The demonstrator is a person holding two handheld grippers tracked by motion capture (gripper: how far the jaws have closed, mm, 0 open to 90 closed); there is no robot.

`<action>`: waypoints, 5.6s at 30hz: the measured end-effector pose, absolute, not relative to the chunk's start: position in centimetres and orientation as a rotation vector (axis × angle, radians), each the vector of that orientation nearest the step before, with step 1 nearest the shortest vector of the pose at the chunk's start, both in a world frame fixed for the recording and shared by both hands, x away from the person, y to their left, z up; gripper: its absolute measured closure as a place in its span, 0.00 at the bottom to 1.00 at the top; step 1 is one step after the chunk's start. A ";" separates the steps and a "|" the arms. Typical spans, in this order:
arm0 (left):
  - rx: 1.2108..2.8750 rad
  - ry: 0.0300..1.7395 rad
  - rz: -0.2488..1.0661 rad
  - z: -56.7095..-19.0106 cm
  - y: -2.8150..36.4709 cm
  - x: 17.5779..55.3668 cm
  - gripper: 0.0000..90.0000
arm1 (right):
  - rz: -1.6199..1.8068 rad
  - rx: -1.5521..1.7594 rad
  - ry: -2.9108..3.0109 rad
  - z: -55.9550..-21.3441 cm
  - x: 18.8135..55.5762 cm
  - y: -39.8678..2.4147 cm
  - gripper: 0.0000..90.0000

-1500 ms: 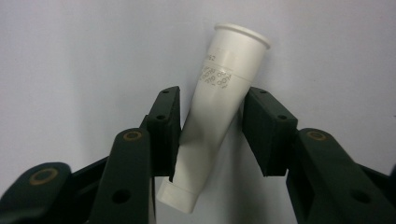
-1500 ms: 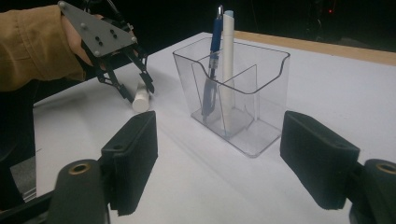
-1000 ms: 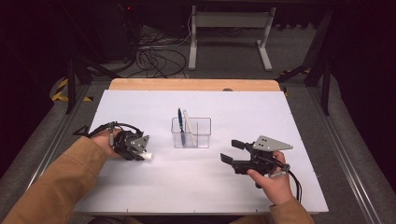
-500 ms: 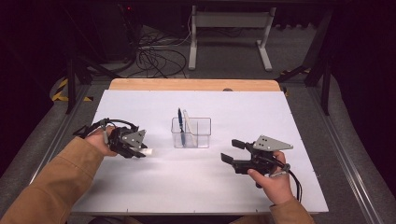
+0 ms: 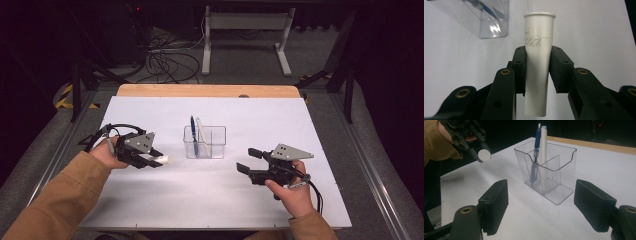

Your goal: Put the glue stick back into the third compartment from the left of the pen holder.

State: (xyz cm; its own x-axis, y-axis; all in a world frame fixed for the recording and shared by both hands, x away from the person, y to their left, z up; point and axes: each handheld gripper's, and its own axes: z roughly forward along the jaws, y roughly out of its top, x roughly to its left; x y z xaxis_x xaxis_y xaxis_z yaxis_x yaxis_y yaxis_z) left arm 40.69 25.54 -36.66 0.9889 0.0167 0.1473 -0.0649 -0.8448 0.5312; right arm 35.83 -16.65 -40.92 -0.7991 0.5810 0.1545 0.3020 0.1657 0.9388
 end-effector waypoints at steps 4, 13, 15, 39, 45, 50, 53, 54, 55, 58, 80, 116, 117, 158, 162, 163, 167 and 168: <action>2.500 0.038 0.184 -36.3 25.6 40.6 0.76 | 1.675 0.859 2.202 -40.9 35.9 -16.6 0.31; 2.367 0.163 0.228 -35.3 24.9 39.6 0.76 | 1.647 0.858 2.207 -40.9 36.3 -16.5 0.31; 2.323 0.191 0.229 -35.0 24.9 39.4 0.76 | 1.647 0.857 2.208 -41.0 36.3 -16.6 0.31; 1.959 0.441 0.246 -34.2 22.0 38.1 0.76 | 1.649 0.863 2.201 -41.0 36.4 -16.7 0.31; 1.919 0.495 0.311 -34.4 21.1 38.0 0.76 | 1.649 0.865 2.201 -41.0 36.4 -16.7 0.31; 1.865 0.551 0.313 -34.3 20.4 37.8 0.76 | 1.647 0.865 2.203 -41.0 36.4 -16.8 0.31; 1.833 0.569 0.321 -34.4 20.2 37.8 0.76 | 1.648 0.863 2.205 -41.0 36.4 -16.7 0.31; 1.827 0.580 0.325 -34.5 20.1 37.8 0.76 | 1.648 0.863 2.206 -41.0 36.4 -16.7 0.31; 1.821 0.587 0.328 -34.5 19.9 37.8 0.76 | 1.649 0.863 2.206 -41.0 36.4 -16.7 0.31; 1.815 0.595 0.326 -34.5 19.5 37.9 0.76 | 1.648 0.862 2.207 -41.1 36.4 -16.7 0.31; 1.749 0.557 0.379 -35.6 16.1 39.6 0.76 | 1.646 0.856 2.224 -41.3 36.5 -16.5 0.31; 1.734 0.661 0.389 -38.2 10.8 42.8 0.76 | 1.659 0.864 2.218 -41.2 36.5 -16.8 0.31; 1.729 0.671 0.381 -38.3 10.7 42.9 0.76 | 1.659 0.863 2.218 -41.2 36.5 -16.8 0.31; 1.715 0.623 0.413 -35.8 13.5 39.7 0.27 | 1.666 0.847 2.213 -40.8 36.8 -16.7 0.31; 1.728 0.608 0.423 -35.4 14.1 39.0 0.23 | 1.667 0.843 2.212 -40.8 36.9 -16.6 0.31; 1.734 0.601 0.428 -35.3 14.2 38.8 0.22 | 1.666 0.843 2.212 -40.8 36.9 -16.6 0.31; 1.727 0.567 0.461 -35.1 15.2 37.8 0.17 | 1.655 0.844 2.208 -40.8 36.9 -16.7 0.30; 1.725 0.560 0.464 -35.1 15.6 37.5 0.16 | 1.648 0.842 2.205 -40.8 36.9 -16.7 0.30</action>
State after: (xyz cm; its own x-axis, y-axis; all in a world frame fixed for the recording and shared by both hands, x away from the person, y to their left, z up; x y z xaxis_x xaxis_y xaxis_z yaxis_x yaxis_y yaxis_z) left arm 37.51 15.57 -35.11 0.8042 0.5943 0.0105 0.1209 -0.1808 0.9761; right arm 36.88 -16.72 -40.81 -0.7975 0.5891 0.1302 0.2918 0.1878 0.9379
